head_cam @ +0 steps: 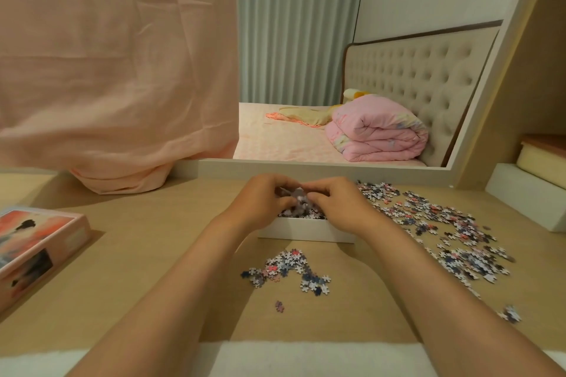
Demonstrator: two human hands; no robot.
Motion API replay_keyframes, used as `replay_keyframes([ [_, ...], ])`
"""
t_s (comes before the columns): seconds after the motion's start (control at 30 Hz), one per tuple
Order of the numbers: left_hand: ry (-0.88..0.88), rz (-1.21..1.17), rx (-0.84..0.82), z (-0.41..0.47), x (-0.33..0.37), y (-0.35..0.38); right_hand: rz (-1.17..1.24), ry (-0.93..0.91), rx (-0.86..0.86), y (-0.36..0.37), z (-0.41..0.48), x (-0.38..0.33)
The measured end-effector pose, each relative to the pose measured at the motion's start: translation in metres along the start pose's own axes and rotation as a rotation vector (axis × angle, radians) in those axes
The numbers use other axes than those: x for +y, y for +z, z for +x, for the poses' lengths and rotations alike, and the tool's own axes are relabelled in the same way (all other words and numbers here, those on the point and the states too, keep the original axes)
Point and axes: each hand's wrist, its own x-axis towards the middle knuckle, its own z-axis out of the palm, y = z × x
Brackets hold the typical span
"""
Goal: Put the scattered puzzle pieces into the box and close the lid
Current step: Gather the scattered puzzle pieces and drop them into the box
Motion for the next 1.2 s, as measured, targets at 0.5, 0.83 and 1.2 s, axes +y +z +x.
replay_keyframes([
  [0.5,0.079,0.214,-0.043,-0.004,-0.012,-0.006,-0.459,-0.061,-0.161,0.000,-0.014,0.013],
  [0.83,0.177,0.473,-0.157,-0.014,-0.015,0.006,-0.617,-0.064,-0.308,0.005,-0.012,0.012],
  [1.2,0.187,0.578,-0.182,-0.017,-0.020,0.011,-0.786,-0.097,-0.090,0.002,-0.019,0.015],
])
